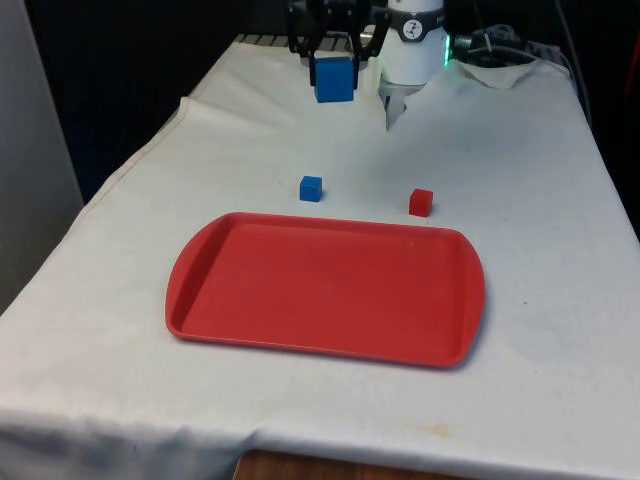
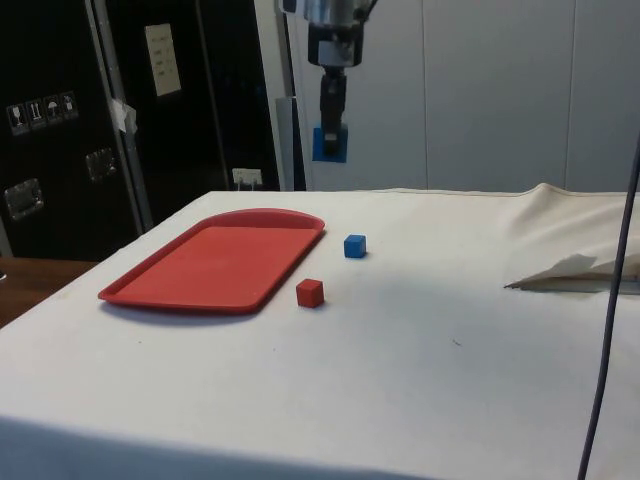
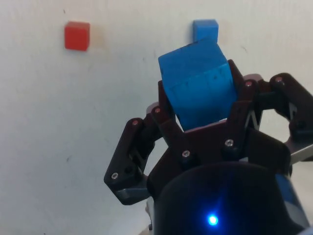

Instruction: Pick up the largest block and place it onto the tray.

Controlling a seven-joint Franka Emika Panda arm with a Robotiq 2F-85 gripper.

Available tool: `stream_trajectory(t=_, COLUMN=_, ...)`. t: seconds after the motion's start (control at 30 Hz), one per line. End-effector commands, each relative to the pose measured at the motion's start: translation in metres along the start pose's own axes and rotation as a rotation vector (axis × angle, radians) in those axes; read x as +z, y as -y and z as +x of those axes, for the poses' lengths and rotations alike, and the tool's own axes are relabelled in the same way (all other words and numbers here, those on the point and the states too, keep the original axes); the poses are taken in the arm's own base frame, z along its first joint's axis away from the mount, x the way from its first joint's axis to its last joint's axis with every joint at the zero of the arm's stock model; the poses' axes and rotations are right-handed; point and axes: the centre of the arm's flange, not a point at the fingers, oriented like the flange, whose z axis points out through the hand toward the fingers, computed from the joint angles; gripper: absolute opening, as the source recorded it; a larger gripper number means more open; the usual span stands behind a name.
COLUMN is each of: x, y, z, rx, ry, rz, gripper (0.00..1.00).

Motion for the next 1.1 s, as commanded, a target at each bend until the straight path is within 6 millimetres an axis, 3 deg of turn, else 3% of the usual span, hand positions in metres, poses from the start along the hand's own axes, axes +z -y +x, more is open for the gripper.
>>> stream_trajectory(t=0.0, x=-0.001, y=0.000, z=0.003, rx=0.001, ry=-0.001, rz=-0.002, gripper=0.02)
stream_trajectory(t=0.43, x=-0.004, y=0.000, z=0.054, rx=0.017, ry=-0.023, rz=0.001, gripper=0.02)
stream_trajectory(t=0.53, x=-0.003, y=0.000, z=0.057, rx=0.019, ry=-0.025, rz=0.001, gripper=0.02)
stream_trajectory(t=0.77, x=0.004, y=-0.001, z=0.088, rx=0.026, ry=-0.037, rz=0.000, gripper=0.02)
stream_trajectory(t=1.07, x=0.019, y=-0.002, z=0.107, rx=0.036, ry=-0.039, rz=-0.010, gripper=0.02)
